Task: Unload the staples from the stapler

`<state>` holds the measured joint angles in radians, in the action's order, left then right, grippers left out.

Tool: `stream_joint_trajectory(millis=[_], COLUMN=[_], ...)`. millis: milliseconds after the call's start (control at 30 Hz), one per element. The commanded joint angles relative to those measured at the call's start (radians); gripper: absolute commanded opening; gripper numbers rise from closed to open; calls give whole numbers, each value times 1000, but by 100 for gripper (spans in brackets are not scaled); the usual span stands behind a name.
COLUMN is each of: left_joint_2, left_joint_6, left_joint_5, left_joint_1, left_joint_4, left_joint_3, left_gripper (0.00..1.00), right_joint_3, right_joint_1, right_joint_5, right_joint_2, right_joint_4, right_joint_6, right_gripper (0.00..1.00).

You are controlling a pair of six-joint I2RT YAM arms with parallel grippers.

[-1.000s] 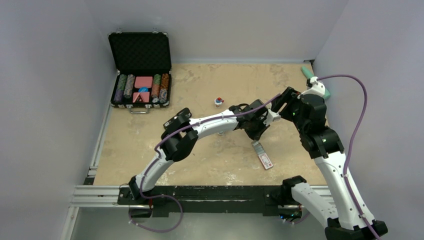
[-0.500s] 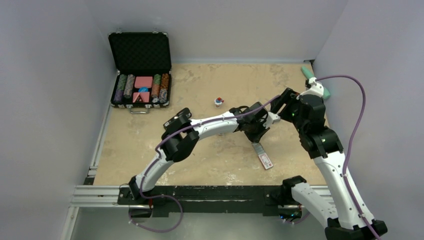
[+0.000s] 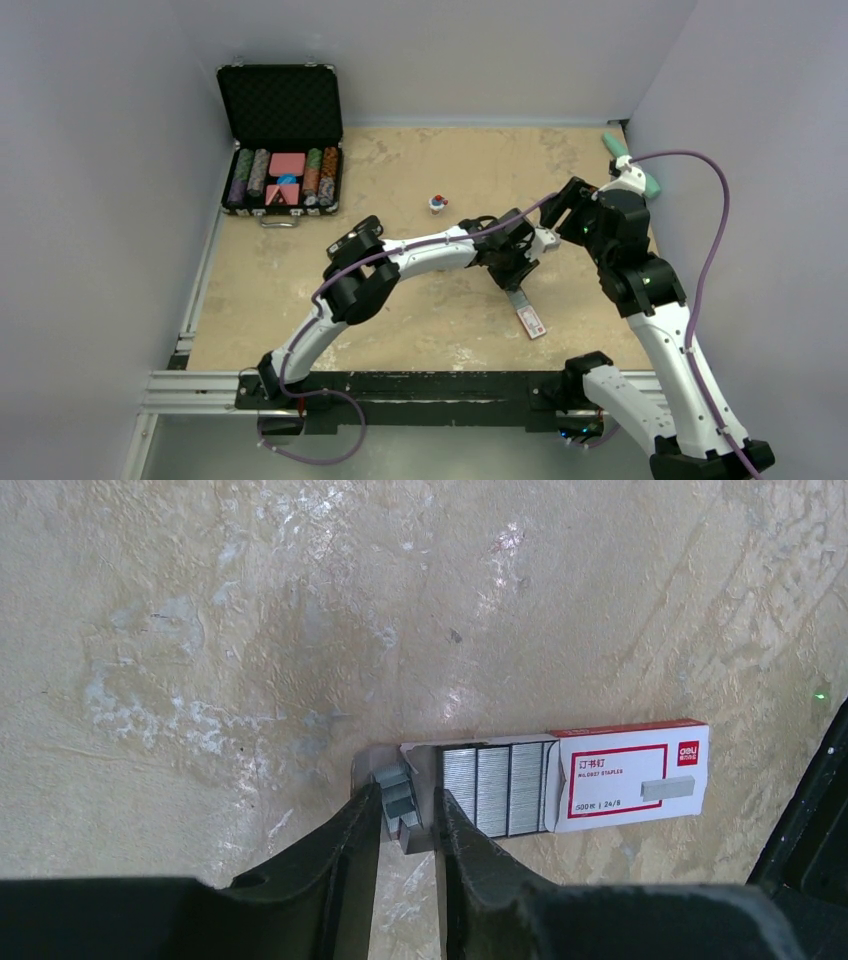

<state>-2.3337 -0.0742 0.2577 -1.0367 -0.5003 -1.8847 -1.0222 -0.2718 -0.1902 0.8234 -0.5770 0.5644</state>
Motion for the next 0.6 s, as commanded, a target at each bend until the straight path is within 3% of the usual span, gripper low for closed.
stream_joint_trajectory(millis=[0, 333, 567], left_joint_2=[78, 199, 102], left_joint_6=[17, -11, -55], left_joint_5=[0, -24, -116], left_joint_1=[-15, 0, 33], left_joint_4=[13, 8, -27], left_joint_3=[9, 56, -1], left_gripper=[30, 32, 31], right_joint_3=[-11, -33, -14], right_joint_1=[1, 2, 2], right_joint_5=[9, -16, -3], right_joint_2=[-12, 5, 2], right_joint_4=[39, 29, 22], right_joint_6=[6, 6, 18], right_gripper=[69, 69, 69])
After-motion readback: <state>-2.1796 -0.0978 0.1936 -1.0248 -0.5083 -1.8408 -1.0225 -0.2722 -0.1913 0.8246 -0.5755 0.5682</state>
